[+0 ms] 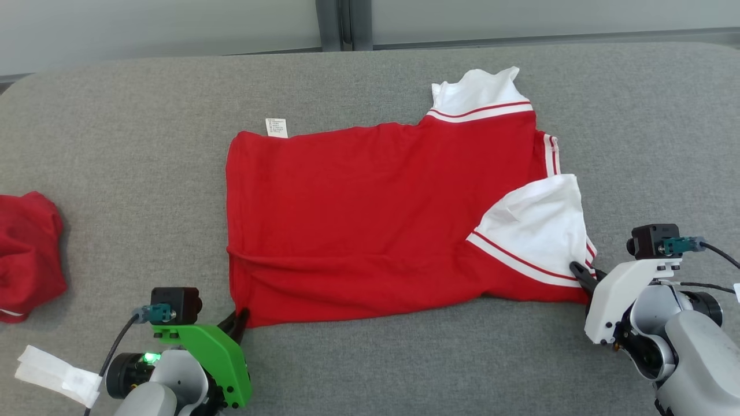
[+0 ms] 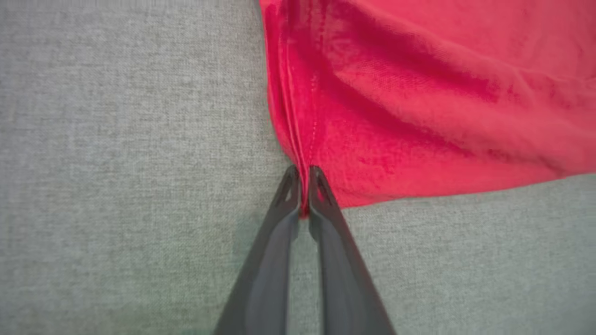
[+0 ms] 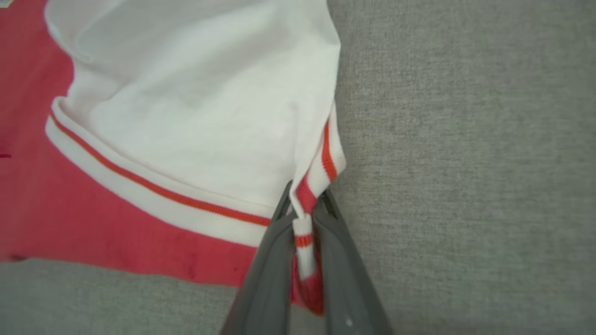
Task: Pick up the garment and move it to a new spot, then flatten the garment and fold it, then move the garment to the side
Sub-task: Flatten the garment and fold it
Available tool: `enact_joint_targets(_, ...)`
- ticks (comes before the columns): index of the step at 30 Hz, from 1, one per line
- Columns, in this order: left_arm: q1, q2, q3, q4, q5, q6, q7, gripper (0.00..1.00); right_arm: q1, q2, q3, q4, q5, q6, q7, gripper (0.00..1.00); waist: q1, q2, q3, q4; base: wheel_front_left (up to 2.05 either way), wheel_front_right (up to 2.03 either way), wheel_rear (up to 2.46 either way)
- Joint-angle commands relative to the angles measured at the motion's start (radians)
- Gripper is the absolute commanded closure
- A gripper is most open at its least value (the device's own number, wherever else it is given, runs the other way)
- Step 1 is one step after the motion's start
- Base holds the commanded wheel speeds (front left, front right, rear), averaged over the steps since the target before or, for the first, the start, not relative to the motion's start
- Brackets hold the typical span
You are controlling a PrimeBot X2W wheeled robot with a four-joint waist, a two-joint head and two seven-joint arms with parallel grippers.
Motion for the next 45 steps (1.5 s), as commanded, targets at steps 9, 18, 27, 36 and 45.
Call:
enact_joint_targets(9,0.093,0.067,-0.004,-0.087,-0.017,0.019,0.049,1.00,0.084,-0.055,-0.020,-0.065,0.023,0.000,0.094,1.00,0.0000,0.0000,-0.096,-0.010,0.00,0.00,0.00)
enact_joint_targets(18,0.257,0.145,-0.008,-0.286,-0.035,0.081,0.161,1.00,0.240,-0.048,-0.128,-0.208,-0.004,0.000,0.221,1.00,0.0000,0.0000,-0.122,-0.026,0.00,0.00,0.00)
enact_joint_targets(27,0.336,0.165,0.001,-0.393,-0.066,0.130,0.213,1.00,0.342,0.012,-0.222,-0.333,-0.052,0.000,0.312,0.96,0.0000,0.0000,-0.114,-0.033,0.00,0.00,0.00)
enact_joint_targets(36,0.340,0.185,0.006,-0.419,-0.055,0.150,0.224,0.00,0.358,0.052,-0.268,-0.413,-0.099,0.000,0.333,0.00,0.0000,0.0000,-0.116,-0.035,0.00,0.00,0.00)
enact_joint_targets(45,0.226,0.180,0.060,-0.436,0.011,0.142,0.082,0.00,0.273,0.037,-0.271,-0.482,-0.142,0.000,0.214,0.00,0.0000,0.0000,-0.069,-0.033,0.00,0.00,0.00)
